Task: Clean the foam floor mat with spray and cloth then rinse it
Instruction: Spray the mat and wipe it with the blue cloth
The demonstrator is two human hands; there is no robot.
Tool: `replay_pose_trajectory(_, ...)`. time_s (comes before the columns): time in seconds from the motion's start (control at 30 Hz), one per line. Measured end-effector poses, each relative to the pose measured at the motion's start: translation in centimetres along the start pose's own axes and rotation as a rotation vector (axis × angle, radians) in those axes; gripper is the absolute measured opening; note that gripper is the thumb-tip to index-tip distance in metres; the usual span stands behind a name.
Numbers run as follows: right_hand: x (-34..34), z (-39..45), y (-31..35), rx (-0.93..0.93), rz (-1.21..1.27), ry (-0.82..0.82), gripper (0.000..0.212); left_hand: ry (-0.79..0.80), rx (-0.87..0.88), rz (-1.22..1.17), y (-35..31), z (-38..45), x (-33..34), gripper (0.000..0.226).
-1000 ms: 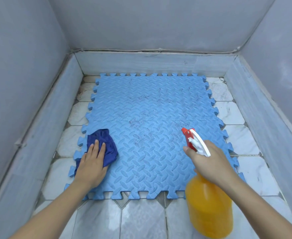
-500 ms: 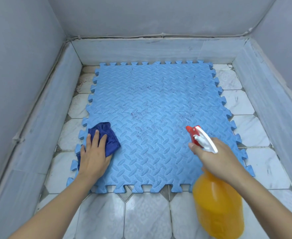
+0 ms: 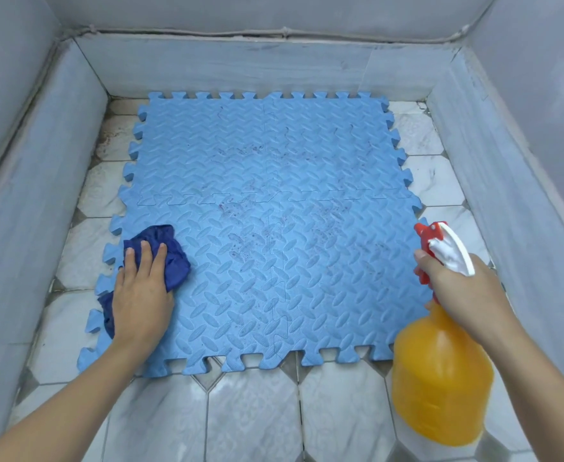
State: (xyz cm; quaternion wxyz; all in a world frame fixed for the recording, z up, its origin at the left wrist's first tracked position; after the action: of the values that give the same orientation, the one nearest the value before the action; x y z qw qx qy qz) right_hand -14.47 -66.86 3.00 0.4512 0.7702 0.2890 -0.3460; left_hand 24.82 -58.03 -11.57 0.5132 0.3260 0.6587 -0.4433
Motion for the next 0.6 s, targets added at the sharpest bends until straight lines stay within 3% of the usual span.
replay_pose_trajectory(0.2, -0.3, 0.0, -1.3, 0.052, 0.035, -0.005, 0.033, -0.105, -0.13, -0.218, -1.0, 0.6, -3.5, 0.055)
replay_pose_trajectory(0.33, -2.2, -1.1, -3.0, -0.006, 0.096, -0.091, 0.022, -0.197, -0.148, -0.359, -4.1, 2.1, -4.5, 0.051)
replay_pose_trajectory(0.6, -8.5, -4.2, -8.9, 0.038, 0.141, -0.291, 0.021, -0.147, 0.086, -0.606, -17.9, 4.2, -4.5, 0.044)
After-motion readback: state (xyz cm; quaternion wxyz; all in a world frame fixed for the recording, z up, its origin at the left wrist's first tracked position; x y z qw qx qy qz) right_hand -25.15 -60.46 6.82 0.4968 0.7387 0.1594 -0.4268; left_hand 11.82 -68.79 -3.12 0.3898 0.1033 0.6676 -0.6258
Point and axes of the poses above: each hand's wrist, its own z-axis towards the middle knuckle, its own x-axis out of the palm, y = z × x, the point moved 2 cm from there along z, towards the middle knuckle, and after that the axes turned 9 degrees about -z, right-handed, at the moved point
